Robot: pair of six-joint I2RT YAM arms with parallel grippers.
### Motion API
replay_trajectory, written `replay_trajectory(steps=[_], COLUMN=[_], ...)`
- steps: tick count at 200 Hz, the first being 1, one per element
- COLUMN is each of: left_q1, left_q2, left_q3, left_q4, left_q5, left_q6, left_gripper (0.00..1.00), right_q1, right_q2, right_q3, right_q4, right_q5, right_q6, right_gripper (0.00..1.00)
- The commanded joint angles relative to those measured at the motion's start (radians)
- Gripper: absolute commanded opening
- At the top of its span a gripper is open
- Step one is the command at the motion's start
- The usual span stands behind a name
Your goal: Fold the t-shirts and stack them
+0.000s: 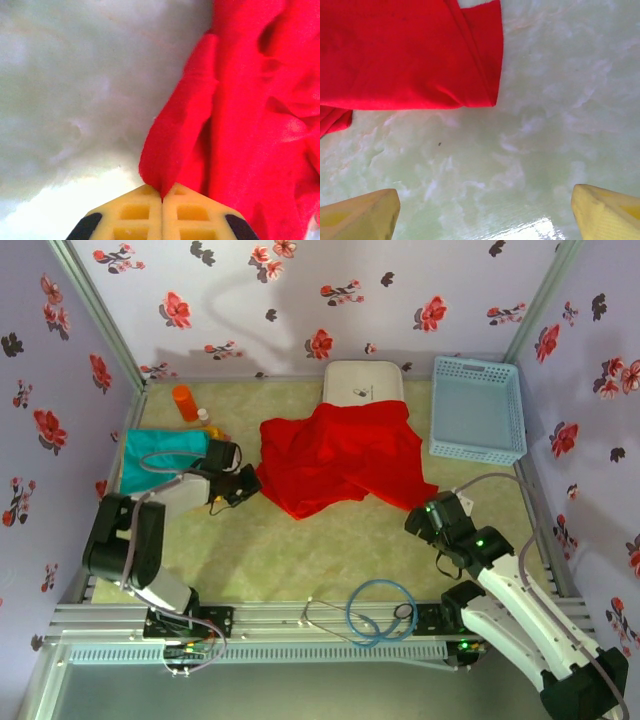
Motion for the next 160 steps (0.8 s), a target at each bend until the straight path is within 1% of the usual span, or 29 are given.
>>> replay_trajectory(steps=[1,36,49,77,103,117,143,160], left_q1=[-0.005,-0.004,-0.006,-0.014,-0.013,-0.014,-0.013,-0.013], left_q2=[-0.122,-0.296,-0.363,-0.513,-0.615,-0.634,-0.651,-0.663], left_q3=[0.019,0.018,0.015,-0.042,-0.106,-0.135,-0.172,-0.186], left_q4=[-0.126,-0.316,-0.380,-0.464,-0.505,-0.505,-0.500,-0.500], left_q5=[-0.047,-0.080,-0.079,-0.080,-0.096,-0.098,-0.086,-0.088], left_q6=[0.052,0.096,0.090,0.060,0.045,0.043,0.045,0.053], left_gripper=[0.00,0.00,0.00,0.00,0.00,0.00,0.00,0.00], right_q1=[0.007,0.005,0.005,0.005,0.005,0.004,0.005,0.007], right_q2=[0.015,0.074,0.092,0.129,0.186,0.217,0.277,0.317], right_q3=[0.016,0.031,0.033,0.030,0.020,0.010,-0.010,-0.015], right_q4=[0.002,0.014,0.013,0.053,0.132,0.181,0.292,0.309], right_q5=[0.051,0.060,0.069,0.057,-0.021,-0.081,-0.231,-0.242], right_q6=[0.010,0.010,0.017,0.012,-0.031,-0.055,-0.083,-0.087], right_gripper=[0.89,0.89,0.89,0.88,0.80,0.76,0.71,0.70])
